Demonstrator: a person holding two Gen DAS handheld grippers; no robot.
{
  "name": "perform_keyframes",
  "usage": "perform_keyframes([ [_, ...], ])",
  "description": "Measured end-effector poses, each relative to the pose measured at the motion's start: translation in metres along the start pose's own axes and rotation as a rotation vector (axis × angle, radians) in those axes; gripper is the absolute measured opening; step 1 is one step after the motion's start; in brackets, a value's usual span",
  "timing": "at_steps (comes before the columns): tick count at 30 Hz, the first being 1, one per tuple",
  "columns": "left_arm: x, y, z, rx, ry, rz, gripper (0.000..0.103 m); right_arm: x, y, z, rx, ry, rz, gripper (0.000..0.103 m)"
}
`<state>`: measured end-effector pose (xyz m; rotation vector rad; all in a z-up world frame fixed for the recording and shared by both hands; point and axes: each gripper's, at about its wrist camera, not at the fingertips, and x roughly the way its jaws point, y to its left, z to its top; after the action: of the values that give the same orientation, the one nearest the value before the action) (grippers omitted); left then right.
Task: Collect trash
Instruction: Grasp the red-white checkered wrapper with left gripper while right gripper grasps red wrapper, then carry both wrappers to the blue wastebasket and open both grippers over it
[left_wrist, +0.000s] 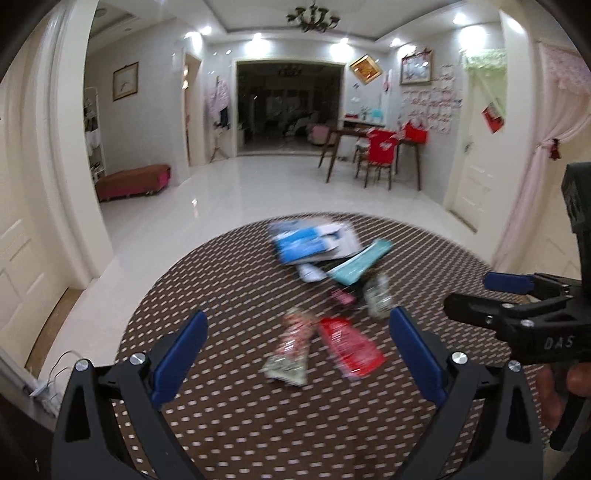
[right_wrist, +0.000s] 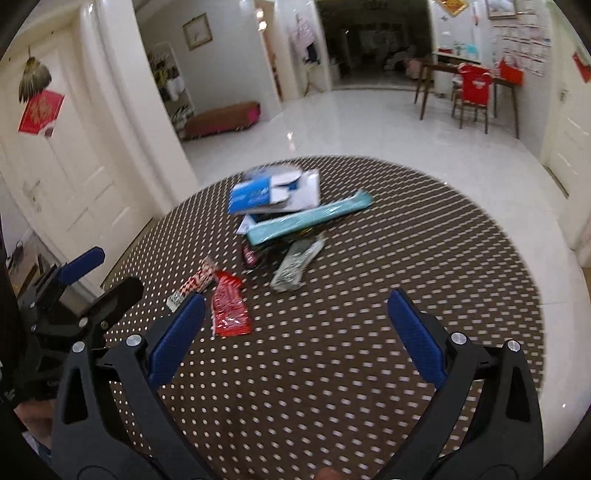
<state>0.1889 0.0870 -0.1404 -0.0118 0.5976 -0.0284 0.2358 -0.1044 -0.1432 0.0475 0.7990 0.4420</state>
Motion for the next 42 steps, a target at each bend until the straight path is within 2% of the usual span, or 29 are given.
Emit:
perform_keyframes([
  [6, 0.021, 0.026, -0.015, 0.016, 0.078, 0.041, 0.096, 0.036, 0.020, -0.006, -0.048, 0.058, 0.019, 0.097],
  [8, 0.028, 0.029, -0.018, 0.027, 0.098, 0.068, 0.096, 0.050, 0.027, -0.006, -0.070, 0.086, 0.039, 0.095],
  [10, 0.035, 0.037, -0.019, 0.028, 0.136, 0.086, 0.096, 0.063, 0.033, -0.007, -0.091, 0.116, 0.058, 0.088],
  [12, 0.037, 0.046, -0.019, 0.004, 0.150, 0.054, 0.096, 0.075, 0.039, -0.008, -0.114, 0.144, 0.059, 0.077],
  [16, 0.040, 0.050, -0.018, 0.034, 0.164, 0.072, 0.096, 0.090, 0.053, -0.009, -0.168, 0.159, 0.071, 0.067],
  [20, 0.044, 0.043, -0.015, 0.059, 0.174, 0.059, 0.096, 0.094, 0.068, -0.011, -0.275, 0.139, 0.025, 0.032],
  [23, 0.051, 0.033, -0.011, 0.081, 0.181, 0.036, 0.096, 0.089, 0.065, -0.015, -0.287, 0.141, 0.045, 0.030],
  [26, 0.062, 0.021, -0.008, 0.098, 0.211, -0.002, 0.096, 0.074, 0.046, -0.022, -0.235, 0.139, 0.068, 0.030],
  [30, 0.077, 0.010, -0.007, 0.123, 0.260, -0.016, 0.096, 0.057, 0.025, -0.026, -0.169, 0.123, 0.115, 0.030],
  [31, 0.080, 0.007, -0.006, 0.132, 0.273, -0.023, 0.091, 0.050, 0.018, -0.026, -0.154, 0.114, 0.123, 0.030],
  [32, 0.083, 0.005, -0.007, 0.140, 0.285, -0.037, 0.074, 0.044, 0.013, -0.026, -0.144, 0.105, 0.127, 0.030],
  [34, 0.085, 0.001, -0.007, 0.144, 0.298, -0.084, 0.053, 0.033, 0.002, -0.026, -0.117, 0.087, 0.146, 0.030],
  [35, 0.086, -0.001, -0.007, 0.151, 0.298, -0.096, 0.034, 0.028, -0.004, -0.025, -0.099, 0.077, 0.159, 0.029],
  [37, 0.083, -0.007, -0.007, 0.179, 0.289, -0.107, 0.019, 0.021, -0.012, -0.025, -0.078, 0.058, 0.165, 0.029],
  [40, 0.077, -0.014, -0.007, 0.165, 0.271, -0.127, 0.013, 0.010, -0.027, -0.024, -0.051, 0.035, 0.154, 0.029],
  [42, 0.071, -0.019, -0.005, 0.142, 0.248, -0.153, 0.013, 0.003, -0.036, -0.018, -0.032, 0.018, 0.148, 0.029],
])
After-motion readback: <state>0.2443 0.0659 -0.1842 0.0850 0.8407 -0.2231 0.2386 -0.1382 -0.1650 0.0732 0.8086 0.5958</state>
